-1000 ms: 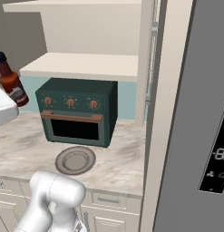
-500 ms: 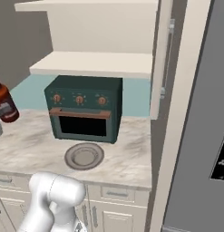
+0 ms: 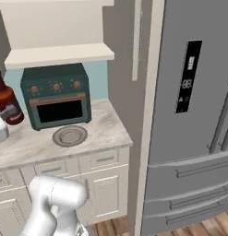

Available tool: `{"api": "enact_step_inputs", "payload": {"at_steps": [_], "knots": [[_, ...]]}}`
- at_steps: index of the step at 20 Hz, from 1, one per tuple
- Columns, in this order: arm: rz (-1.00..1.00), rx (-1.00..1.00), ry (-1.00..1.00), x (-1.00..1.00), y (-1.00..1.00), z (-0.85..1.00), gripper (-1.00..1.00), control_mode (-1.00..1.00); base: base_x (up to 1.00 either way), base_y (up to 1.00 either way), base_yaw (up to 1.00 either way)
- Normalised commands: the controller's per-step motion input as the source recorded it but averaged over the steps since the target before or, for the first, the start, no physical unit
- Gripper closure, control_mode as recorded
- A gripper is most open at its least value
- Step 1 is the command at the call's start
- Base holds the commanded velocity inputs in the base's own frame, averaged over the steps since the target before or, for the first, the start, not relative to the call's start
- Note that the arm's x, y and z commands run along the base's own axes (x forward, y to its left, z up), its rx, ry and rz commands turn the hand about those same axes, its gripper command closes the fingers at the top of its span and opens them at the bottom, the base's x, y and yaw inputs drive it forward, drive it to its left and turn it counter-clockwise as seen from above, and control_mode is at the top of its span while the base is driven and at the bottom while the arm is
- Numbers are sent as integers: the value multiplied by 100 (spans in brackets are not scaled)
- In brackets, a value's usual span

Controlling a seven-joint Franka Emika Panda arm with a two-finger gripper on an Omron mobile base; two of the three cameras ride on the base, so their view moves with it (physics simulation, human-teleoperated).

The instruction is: Move the hot dog bun to the plate on the dining table and place the condiment next to that plate. Then navigate to the fridge and take the sausage and place it on the plate as well.

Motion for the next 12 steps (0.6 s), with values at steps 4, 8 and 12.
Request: {"api": "enact_step_inputs", "payload": {"at_steps": [4, 8, 12], "knots": [[0, 0, 0, 0, 0, 0, 100, 100, -77, 22, -79], [0, 0, 0, 0, 0, 0, 100, 100, -87, 14, -75], [0, 0, 0, 0, 0, 0, 100, 100, -100, 0, -56]]}}
